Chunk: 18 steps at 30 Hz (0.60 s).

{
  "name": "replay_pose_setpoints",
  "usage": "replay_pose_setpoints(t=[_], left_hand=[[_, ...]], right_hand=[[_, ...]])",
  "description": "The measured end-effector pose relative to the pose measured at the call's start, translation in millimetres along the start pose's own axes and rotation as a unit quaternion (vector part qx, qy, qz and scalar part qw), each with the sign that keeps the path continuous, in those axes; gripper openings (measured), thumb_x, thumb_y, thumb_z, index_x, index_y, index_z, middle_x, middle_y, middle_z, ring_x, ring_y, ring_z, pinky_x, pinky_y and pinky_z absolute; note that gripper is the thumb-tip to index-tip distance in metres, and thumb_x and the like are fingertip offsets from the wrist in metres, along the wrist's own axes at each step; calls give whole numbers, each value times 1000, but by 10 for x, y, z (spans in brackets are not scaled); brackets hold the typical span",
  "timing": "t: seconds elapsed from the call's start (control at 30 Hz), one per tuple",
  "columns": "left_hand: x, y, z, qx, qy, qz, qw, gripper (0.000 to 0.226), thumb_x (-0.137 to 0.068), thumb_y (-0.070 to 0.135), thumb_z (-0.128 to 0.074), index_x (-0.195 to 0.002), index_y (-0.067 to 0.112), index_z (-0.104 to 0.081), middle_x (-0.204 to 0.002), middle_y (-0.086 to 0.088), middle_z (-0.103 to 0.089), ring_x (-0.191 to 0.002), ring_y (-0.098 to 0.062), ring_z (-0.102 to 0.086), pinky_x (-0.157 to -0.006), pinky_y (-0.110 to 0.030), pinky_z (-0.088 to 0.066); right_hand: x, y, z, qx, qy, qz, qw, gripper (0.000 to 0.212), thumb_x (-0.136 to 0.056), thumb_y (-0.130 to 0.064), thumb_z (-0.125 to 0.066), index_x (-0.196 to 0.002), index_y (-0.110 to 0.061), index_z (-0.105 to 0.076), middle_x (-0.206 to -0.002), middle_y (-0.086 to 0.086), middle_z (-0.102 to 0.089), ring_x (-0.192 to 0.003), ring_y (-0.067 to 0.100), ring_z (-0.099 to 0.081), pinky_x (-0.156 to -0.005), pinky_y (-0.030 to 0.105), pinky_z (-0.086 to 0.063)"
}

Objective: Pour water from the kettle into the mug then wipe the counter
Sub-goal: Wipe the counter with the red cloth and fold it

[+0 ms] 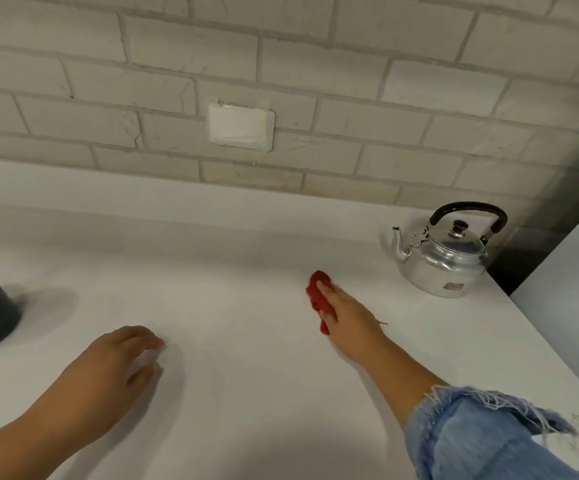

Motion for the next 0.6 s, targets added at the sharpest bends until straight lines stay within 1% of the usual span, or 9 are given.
replay_pose_setpoints(t=[0.03, 0.1, 0.2, 0.23, 0.27, 0.33, 0.37, 0.47, 0.6], left_hand=[[-1, -17, -38, -30, -11, 2, 999, 33, -81, 25, -67, -114, 24, -66, -124, 8, -59, -109, -18, -58, -85, -28, -46], [17, -24, -97, -75, -30, -8, 997, 46, -82, 33, -63, -127, 26, -57, -136, 10, -52, -122, -16, -52, -93, -27, -44], [32, -16, -129, -85, -40, -35, 995, 50, -86, 38, -56, -135, 33, -46, -145, 15, -41, -130, -10, -43, -100, -22, -38], [29, -17, -130, -85, -42, -40, 995, 51, -87, 39, -54, -136, 34, -43, -147, 16, -38, -131, -9, -41, -101, -20, -36], [23, -17, -128, -86, -43, -43, 994, 51, -88, 39, -52, -137, 35, -42, -147, 17, -36, -132, -8, -40, -102, -19, -35], [0, -11, -131, -88, -46, -51, 994, 51, -89, 39, -49, -139, 36, -38, -149, 18, -33, -133, -7, -38, -103, -17, -32], [-15, -8, -132, -88, -45, -55, 994, 52, -89, 39, -48, -140, 37, -36, -150, 19, -31, -133, -7, -37, -103, -17, -31], [-49, 4, -134, -88, -39, -60, 994, 50, -90, 37, -47, -140, 37, -36, -149, 19, -31, -132, -7, -37, -102, -16, -31], [-60, 4, -136, -92, -35, -62, 993, 48, -92, 35, -46, -139, 36, -37, -149, 17, -32, -131, -8, -38, -102, -17, -32]], right_hand=[[9, -60, -6, -118, -5, 6, 993, 48, -95, -5, -44, -138, -26, -43, -139, 9, -51, -110, 16, -60, -83, 31, -53], [-63, 7, 177, -257, 53, -17, 965, 53, -91, 10, -41, -129, -26, -52, -118, 13, -65, -79, 11, -67, -55, 20, -51], [-183, 322, 580, -261, 146, -91, 950, 48, -93, -1, -41, -131, -30, -50, -103, -1, -68, -66, 17, -58, -45, 27, -50], [-217, 439, 632, -213, 136, -133, 958, 42, -95, -10, -42, -132, -28, -47, -108, -1, -65, -73, 20, -60, -53, 33, -54], [-249, 531, 632, -99, 103, -166, 976, 41, -96, -18, -42, -137, -23, -42, -122, 3, -60, -90, 24, -62, -70, 40, -56], [-299, 566, 516, 150, 61, -159, 974, 55, -97, -27, -40, -148, -15, -24, -150, 14, -32, -128, 31, -43, -104, 43, -40], [-323, 462, 407, 195, 63, -128, 970, 57, -97, -28, -38, -149, -14, -19, -154, 15, -22, -135, 32, -33, -110, 42, -34], [-342, -3, 3, 187, 53, -24, 981, 57, -97, -28, -36, -150, -16, -17, -157, 13, -17, -141, 29, -23, -114, 37, -26], [-146, -569, -489, 158, 16, 64, 985, 57, -96, -25, -39, -149, -21, -19, -158, 9, -18, -142, 28, -21, -117, 36, -20]])
Point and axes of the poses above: each hand's wrist, its own x-axis away from the middle knuckle, its own z-axis out of the back of the hand, y = z × x, the point moved 7 cm from there along -x, towards the middle knuckle
